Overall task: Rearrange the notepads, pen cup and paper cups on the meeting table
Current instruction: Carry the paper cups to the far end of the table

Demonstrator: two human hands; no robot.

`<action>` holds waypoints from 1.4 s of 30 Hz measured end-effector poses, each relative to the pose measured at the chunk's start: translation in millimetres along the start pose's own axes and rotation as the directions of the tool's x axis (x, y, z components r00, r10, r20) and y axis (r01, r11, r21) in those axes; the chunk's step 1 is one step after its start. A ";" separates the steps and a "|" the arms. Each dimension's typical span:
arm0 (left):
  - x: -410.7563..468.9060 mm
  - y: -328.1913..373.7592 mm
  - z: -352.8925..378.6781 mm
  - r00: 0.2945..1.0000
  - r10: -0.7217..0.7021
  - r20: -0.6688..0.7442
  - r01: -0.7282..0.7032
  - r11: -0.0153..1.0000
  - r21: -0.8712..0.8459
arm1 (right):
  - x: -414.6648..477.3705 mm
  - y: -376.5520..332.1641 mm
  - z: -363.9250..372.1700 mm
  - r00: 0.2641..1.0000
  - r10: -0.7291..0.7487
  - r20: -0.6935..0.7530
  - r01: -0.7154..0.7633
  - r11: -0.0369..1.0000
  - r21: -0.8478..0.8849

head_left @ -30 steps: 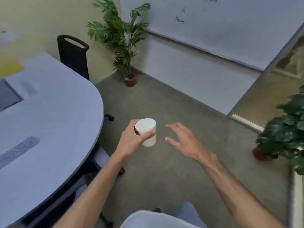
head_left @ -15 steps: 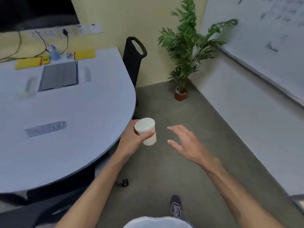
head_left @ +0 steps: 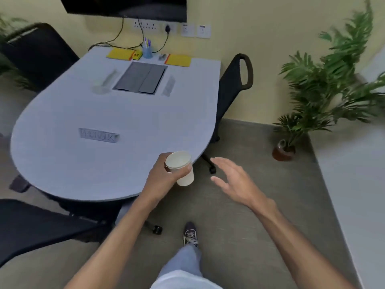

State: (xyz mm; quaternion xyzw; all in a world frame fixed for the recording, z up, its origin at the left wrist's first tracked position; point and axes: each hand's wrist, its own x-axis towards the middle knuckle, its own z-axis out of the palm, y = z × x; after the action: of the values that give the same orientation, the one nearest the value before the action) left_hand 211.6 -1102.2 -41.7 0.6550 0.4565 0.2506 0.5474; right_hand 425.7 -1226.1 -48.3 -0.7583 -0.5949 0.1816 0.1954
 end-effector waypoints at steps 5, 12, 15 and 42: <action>61.3 -3.0 0.6 0.997 -0.015 -0.071 0.008 0.995 -0.098 | 82.8 11.1 -8.7 0.998 0.014 0.058 -0.028 0.969 0.245; 133.0 3.2 -12.3 0.989 -0.039 -0.145 0.004 0.972 -0.236 | 187.7 -7.8 -16.7 0.972 -0.074 0.224 -0.014 0.930 0.366; 155.2 2.5 -22.5 0.978 -0.067 -0.198 0.012 0.965 -0.264 | 228.7 -21.9 -12.1 0.955 -0.133 0.264 0.022 0.923 0.385; 261.2 -23.9 -116.0 0.419 -0.547 -0.725 -0.148 0.747 -0.649 | 503.8 -54.3 113.2 0.652 -0.501 0.569 0.392 0.865 0.313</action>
State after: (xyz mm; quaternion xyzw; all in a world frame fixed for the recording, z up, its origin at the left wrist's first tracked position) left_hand 227.3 -818.1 -77.2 0.1356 0.6411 0.6179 0.4346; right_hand 437.0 -715.0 -139.2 -0.4627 -0.7765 0.4196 0.0832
